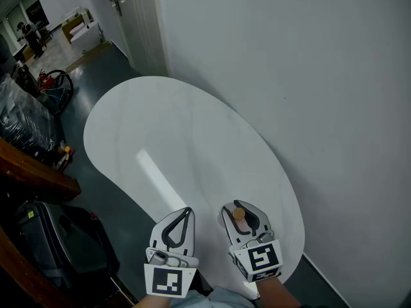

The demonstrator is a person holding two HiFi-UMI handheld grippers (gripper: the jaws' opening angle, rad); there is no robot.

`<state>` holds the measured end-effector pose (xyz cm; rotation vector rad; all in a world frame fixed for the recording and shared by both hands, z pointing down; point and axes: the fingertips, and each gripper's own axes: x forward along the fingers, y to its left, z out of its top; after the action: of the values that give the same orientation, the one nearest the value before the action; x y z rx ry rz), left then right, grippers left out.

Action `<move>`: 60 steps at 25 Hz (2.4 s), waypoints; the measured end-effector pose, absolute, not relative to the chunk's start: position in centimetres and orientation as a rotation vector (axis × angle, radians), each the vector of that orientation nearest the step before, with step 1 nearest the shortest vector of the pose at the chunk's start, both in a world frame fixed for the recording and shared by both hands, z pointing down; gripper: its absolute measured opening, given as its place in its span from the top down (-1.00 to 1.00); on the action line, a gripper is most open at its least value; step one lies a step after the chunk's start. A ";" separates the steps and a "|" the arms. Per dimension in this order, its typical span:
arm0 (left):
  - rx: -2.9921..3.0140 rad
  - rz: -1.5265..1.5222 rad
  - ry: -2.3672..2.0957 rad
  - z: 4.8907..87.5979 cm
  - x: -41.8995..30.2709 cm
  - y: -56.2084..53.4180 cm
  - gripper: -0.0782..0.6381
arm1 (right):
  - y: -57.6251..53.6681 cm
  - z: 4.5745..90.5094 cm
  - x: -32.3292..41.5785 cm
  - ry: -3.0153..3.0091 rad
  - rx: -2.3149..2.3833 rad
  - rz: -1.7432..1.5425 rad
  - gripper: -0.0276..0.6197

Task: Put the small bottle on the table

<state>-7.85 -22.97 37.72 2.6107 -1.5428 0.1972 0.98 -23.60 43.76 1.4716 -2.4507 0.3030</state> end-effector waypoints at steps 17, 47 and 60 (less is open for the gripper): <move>2.505 0.342 -1.433 41.1 -8.1 -24.9 0.78 | -24.6 49.6 0.9 -2.335 1.451 0.518 0.56; 2.455 0.435 -1.410 43.3 -9.0 -25.0 0.78 | -24.6 51.6 -0.5 -2.338 1.370 0.357 0.55; 2.469 0.388 -1.447 41.9 -9.3 -24.3 0.78 | -24.8 51.4 -0.7 -2.329 1.391 0.392 0.52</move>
<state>-9.28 -24.28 41.87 2.4693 -1.4473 0.3877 -0.68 -24.82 51.43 1.3911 -2.3286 0.3917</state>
